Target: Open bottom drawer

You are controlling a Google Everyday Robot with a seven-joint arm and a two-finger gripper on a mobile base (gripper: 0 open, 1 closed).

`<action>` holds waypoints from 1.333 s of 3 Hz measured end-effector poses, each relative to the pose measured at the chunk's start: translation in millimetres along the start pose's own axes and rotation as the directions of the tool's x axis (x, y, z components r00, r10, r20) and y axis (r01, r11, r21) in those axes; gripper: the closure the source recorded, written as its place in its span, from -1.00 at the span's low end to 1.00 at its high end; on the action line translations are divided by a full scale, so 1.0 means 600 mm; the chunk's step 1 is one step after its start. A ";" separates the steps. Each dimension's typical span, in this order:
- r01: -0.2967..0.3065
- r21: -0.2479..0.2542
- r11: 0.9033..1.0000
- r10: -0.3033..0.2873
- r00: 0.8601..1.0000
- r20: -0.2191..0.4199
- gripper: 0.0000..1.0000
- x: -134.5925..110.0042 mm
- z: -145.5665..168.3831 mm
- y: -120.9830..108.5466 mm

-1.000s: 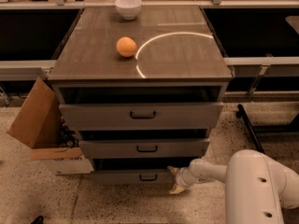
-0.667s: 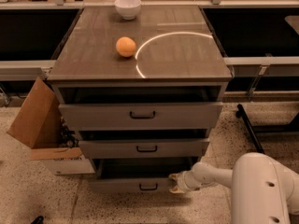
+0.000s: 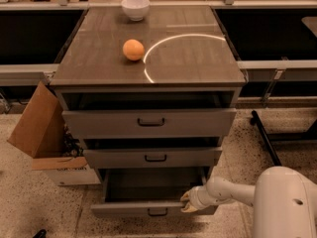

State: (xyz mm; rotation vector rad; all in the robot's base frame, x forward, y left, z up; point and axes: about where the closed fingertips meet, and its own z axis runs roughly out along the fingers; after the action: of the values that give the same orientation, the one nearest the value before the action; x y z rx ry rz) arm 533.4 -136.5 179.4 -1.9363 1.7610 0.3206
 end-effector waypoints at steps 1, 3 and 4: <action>0.000 -0.001 1.000 0.000 1.000 0.001 0.02 -0.001 0.001 0.001; 0.000 -0.007 1.000 0.000 1.000 0.004 -0.91 -0.004 0.006 0.006; 0.000 -0.009 1.000 0.000 1.000 0.005 -1.00 -0.005 0.008 0.007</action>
Offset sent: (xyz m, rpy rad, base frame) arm 0.0000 0.0000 0.0000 0.0000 0.0000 0.0000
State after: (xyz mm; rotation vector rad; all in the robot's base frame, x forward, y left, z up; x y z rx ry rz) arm 529.7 -131.9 175.9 -1.9394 1.7591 0.3337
